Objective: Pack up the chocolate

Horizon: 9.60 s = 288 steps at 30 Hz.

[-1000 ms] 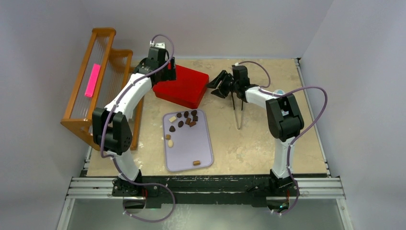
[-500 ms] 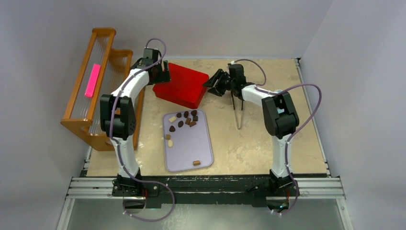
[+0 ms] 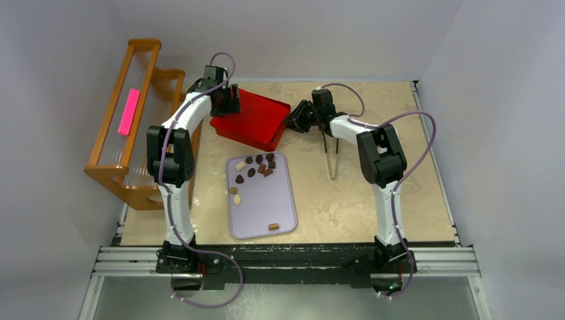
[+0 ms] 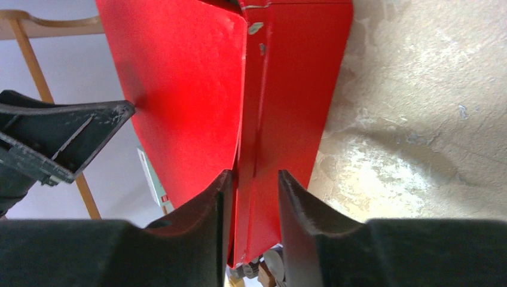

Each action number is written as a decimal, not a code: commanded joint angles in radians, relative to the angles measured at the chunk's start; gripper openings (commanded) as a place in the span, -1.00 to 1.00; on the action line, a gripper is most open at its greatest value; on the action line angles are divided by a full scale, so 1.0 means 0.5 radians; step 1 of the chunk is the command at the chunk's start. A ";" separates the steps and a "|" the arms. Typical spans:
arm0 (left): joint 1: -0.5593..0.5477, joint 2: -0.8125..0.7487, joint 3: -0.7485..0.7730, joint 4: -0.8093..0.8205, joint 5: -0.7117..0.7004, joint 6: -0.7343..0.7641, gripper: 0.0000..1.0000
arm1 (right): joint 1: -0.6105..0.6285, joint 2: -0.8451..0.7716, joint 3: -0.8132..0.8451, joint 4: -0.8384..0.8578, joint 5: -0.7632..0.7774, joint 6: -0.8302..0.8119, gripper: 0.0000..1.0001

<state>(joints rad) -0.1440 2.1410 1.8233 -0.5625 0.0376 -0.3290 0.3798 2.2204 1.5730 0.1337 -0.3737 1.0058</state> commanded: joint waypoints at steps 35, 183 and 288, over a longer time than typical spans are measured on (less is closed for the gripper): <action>0.278 0.031 0.011 0.033 0.155 -0.043 0.01 | 0.061 -0.213 -0.064 0.177 -0.007 0.024 0.18; 0.288 -0.020 0.103 0.027 0.551 -0.094 0.03 | 0.166 -0.095 -0.901 2.043 0.698 0.832 -1.00; 0.165 0.324 0.130 0.263 0.546 -0.214 -0.31 | -0.099 -0.266 -0.125 0.463 0.003 -0.273 -0.65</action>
<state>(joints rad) -0.0677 2.2566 1.8797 -0.3782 0.3901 -0.4606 0.3088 2.0209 1.4315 0.2798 -0.2516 0.9119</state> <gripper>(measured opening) 0.347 0.202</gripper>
